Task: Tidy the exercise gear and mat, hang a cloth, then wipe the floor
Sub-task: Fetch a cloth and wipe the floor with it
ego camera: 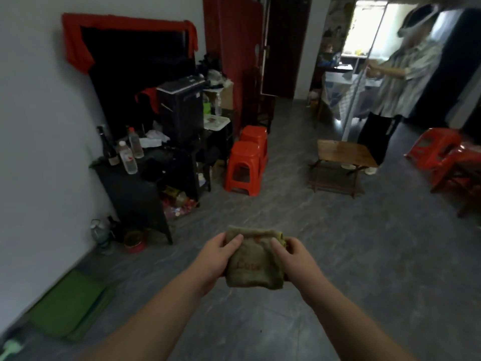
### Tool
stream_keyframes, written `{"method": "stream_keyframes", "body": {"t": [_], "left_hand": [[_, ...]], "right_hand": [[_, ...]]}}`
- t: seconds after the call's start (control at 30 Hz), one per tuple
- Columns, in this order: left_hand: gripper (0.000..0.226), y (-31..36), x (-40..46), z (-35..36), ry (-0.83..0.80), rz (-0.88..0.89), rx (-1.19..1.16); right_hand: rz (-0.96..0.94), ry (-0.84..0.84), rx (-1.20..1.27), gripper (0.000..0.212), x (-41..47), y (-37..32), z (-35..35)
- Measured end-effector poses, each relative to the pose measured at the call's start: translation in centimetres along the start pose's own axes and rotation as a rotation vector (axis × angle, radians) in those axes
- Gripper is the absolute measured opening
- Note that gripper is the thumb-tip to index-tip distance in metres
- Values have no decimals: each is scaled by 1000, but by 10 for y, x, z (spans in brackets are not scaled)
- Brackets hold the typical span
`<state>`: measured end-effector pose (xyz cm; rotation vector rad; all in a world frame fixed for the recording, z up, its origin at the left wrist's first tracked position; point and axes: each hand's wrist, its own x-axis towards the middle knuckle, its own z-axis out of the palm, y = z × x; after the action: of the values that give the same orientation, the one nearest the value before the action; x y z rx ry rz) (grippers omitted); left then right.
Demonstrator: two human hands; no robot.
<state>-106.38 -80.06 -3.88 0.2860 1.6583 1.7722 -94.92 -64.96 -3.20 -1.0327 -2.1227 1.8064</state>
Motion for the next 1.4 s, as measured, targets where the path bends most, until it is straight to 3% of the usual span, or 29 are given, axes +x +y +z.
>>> {"method": "stream_keyframes", "body": {"t": [0.17, 0.3, 0.37, 0.43, 0.5, 0.53, 0.7, 0.8, 0.93, 1.03, 1.13, 1.4], "left_hand": [[21, 5, 49, -15, 193, 64, 137], [26, 13, 90, -47, 326, -41, -7], [26, 22, 115, -72, 374, -59, -40], [28, 33, 141, -99, 388, -45, -59], [28, 46, 170, -129, 377, -37, -50], [28, 54, 185, -145, 378, -33, -34], [21, 87, 256, -226, 426, 0, 42], [29, 107, 296, -280, 425, 10, 181], [44, 124, 338, -341, 438, -46, 640], [54, 127, 361, -374, 473, 11, 1068], [61, 121, 389, -404, 474, 1, 1368], [62, 99, 501, -460, 468, -225, 1337]], "right_hand": [[-157, 160, -198, 22, 82, -17, 40], [-347, 61, -257, 21, 135, -32, 77], [-187, -76, 0, 20, 167, -48, 96], [170, -382, 359, 33, 199, -64, 115], [423, -619, 491, 36, 231, -79, 134], [442, -680, 479, 36, 249, -86, 146], [252, -643, 411, 31, 334, -138, 223], [155, -666, 274, 27, 376, -164, 268], [-52, -551, -68, 20, 420, -192, 305], [-245, -483, -285, 23, 455, -207, 322], [-309, -478, -401, 19, 502, -215, 342], [-349, -579, -581, 13, 655, -222, 419]]}}
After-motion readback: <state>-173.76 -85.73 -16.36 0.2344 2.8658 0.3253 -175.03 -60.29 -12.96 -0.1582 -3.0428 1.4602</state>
